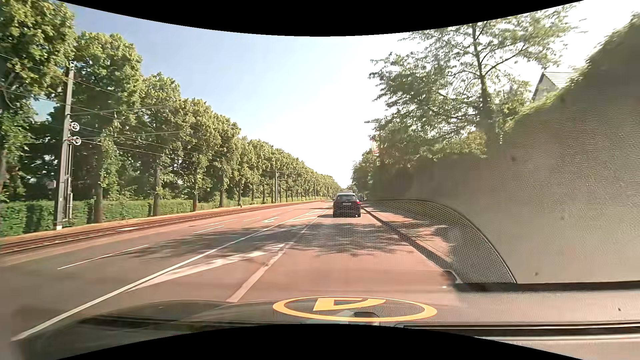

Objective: Follow the waypoints while adhering to traffic rules and regulations

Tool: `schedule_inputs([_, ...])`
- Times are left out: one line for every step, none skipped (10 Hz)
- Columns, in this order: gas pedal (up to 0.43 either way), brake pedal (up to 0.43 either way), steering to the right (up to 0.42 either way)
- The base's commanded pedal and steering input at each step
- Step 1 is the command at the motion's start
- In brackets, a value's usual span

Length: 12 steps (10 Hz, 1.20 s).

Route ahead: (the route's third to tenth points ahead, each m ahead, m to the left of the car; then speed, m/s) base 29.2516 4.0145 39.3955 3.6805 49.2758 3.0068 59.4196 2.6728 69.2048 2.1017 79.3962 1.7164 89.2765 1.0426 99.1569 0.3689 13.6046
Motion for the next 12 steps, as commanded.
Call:
schedule_inputs([0.248,0.0,0.003])
schedule_inputs([0.248,0.0,0.003])
schedule_inputs([0.248,0.0,0.003])
schedule_inputs([0.248,0.0,0.003])
schedule_inputs([0.24,0.0,0.003])
schedule_inputs([0.24,0.0,0.003])
schedule_inputs([0.24,0.0,0.003])
schedule_inputs([0.24,0.0,0.003])
schedule_inputs([0.228,0.0,0.003])
schedule_inputs([0.228,0.0,0.003])
schedule_inputs([0.22,0.0,0.003])
schedule_inputs([0.209,0.0,0.003])
